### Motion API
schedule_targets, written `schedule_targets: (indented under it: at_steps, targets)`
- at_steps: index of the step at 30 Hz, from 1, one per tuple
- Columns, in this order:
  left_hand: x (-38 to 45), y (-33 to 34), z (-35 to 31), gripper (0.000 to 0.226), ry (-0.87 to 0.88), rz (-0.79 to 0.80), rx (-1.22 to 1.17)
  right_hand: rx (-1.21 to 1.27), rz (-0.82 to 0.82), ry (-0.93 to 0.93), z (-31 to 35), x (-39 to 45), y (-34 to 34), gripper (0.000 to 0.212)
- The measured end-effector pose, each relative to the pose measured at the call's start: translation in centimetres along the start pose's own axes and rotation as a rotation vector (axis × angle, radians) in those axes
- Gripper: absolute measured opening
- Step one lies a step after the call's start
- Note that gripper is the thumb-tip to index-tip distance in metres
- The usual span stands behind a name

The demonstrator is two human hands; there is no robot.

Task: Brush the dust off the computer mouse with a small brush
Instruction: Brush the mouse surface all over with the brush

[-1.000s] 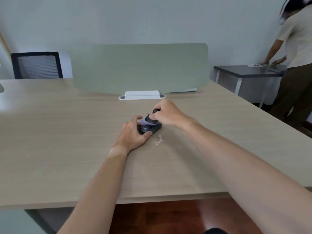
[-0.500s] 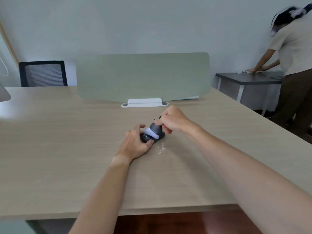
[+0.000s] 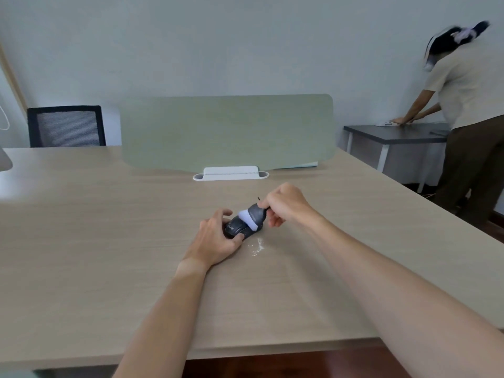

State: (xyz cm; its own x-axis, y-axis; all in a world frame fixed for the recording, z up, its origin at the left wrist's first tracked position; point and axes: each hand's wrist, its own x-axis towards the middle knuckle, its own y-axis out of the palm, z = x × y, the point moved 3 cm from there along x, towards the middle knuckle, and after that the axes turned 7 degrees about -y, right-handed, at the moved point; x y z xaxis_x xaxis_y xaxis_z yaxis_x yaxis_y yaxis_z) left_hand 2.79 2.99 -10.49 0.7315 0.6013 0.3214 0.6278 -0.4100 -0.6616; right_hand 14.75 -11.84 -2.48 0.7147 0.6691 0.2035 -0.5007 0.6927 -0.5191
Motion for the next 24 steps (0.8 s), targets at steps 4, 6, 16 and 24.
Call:
schedule_targets:
  at_steps: [4,6,16,24]
  targets:
    - [-0.1,-0.1,-0.2,0.059,0.0,-0.006,-0.002,-0.134,-0.087,-0.074,0.4,0.1,-0.1,0.016]
    - [-0.2,-0.1,-0.2,0.058,0.0,-0.008,-0.003,-0.232,-0.06,-0.098,0.3,-0.3,0.3,0.022]
    - [-0.1,-0.3,-0.2,0.041,0.029,0.014,-0.025,-0.015,0.077,-0.105,2.1,-0.9,2.3,0.021]
    - [-0.3,-0.3,-0.5,0.056,-0.022,0.011,-0.005,-0.29,-0.023,-0.27,1.6,-1.3,2.2,0.026]
